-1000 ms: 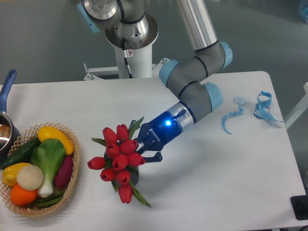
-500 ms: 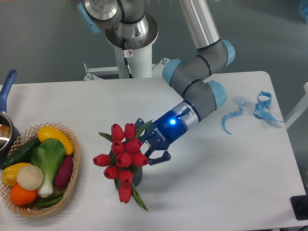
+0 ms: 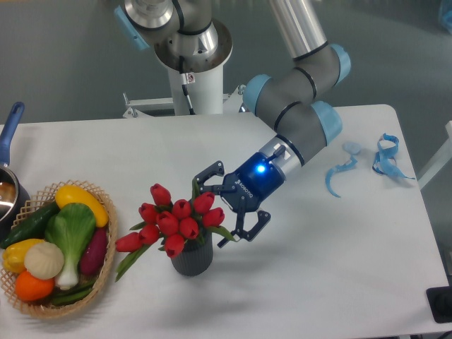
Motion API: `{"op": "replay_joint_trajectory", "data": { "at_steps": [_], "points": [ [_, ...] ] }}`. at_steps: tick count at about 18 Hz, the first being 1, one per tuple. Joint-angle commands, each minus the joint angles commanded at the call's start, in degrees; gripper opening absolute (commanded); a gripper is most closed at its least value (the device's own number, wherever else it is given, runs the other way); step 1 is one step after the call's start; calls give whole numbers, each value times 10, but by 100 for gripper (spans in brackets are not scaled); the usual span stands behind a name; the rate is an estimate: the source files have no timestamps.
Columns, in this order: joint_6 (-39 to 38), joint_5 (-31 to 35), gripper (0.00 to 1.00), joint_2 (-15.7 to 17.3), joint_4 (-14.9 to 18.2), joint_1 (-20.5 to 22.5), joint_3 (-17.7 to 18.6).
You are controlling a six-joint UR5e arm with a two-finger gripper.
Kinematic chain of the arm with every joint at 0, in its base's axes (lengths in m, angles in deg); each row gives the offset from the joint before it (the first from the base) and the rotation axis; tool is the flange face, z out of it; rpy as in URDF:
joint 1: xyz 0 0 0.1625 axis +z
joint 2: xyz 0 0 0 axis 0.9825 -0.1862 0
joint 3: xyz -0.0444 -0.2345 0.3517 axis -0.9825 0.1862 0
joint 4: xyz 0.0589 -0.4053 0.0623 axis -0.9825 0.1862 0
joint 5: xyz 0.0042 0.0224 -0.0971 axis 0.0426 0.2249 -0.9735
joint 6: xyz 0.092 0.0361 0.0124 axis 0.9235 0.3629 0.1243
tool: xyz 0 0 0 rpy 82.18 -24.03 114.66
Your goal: Insert the flowers into the vase
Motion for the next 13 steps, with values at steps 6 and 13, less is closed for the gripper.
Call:
{"op": "replay_joint_trajectory", "data": {
  "at_steps": [6,13],
  "points": [
    [0,102,100,55,-1,25,-12],
    [25,237,100,116,-1,97,-42]
  ]
}}
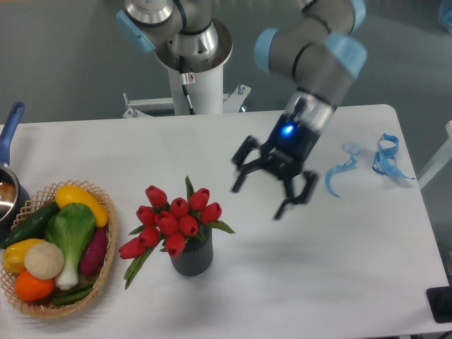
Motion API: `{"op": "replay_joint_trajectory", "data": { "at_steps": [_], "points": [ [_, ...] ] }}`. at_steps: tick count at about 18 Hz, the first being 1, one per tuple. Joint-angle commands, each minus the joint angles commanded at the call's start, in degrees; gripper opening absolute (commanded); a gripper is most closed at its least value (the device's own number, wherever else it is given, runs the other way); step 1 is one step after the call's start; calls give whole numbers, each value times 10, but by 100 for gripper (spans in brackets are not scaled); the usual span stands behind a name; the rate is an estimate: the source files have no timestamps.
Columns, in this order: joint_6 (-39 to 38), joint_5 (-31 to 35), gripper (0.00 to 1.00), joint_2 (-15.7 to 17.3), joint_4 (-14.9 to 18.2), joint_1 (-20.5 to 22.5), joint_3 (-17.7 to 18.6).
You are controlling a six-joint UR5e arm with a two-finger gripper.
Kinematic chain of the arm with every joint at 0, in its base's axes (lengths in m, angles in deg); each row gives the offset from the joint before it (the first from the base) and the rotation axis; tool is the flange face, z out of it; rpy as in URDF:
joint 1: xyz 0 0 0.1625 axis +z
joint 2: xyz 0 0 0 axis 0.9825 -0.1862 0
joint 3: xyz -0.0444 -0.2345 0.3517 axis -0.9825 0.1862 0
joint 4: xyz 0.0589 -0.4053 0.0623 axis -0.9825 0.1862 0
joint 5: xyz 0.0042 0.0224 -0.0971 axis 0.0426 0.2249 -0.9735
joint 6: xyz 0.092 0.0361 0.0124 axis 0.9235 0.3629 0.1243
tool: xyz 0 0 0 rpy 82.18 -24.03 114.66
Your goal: Insert the flowers into the vase
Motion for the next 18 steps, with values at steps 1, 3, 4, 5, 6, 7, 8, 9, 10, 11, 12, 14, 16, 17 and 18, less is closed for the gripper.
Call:
{"op": "replay_joint_trajectory", "data": {
  "at_steps": [1,3,4,5,6,7,8,9,10,11,12,14,16,17,18],
  "points": [
    [-2,14,100,9,3,3,-11],
    [-2,66,100,26,8,14,-31],
    [-2,99,100,33,9,18,-37],
    [1,136,100,42,15,18,-40],
    [7,175,100,55,28,16,-34],
    [31,214,100,66,35,16,-29],
    [71,252,100,69,46,16,-33],
    [107,288,100,72,68,17,-34],
    [142,313,100,76,94,19,-37],
    [180,327,100,81,115,22,-40],
    [220,334,100,88,133,25,-41],
    [292,342,100,99,166,48,-39],
    [338,342,100,110,172,70,-29],
    [344,342,100,110,174,74,-28],
    [345,341,100,111,174,75,-27]
  ]
}}
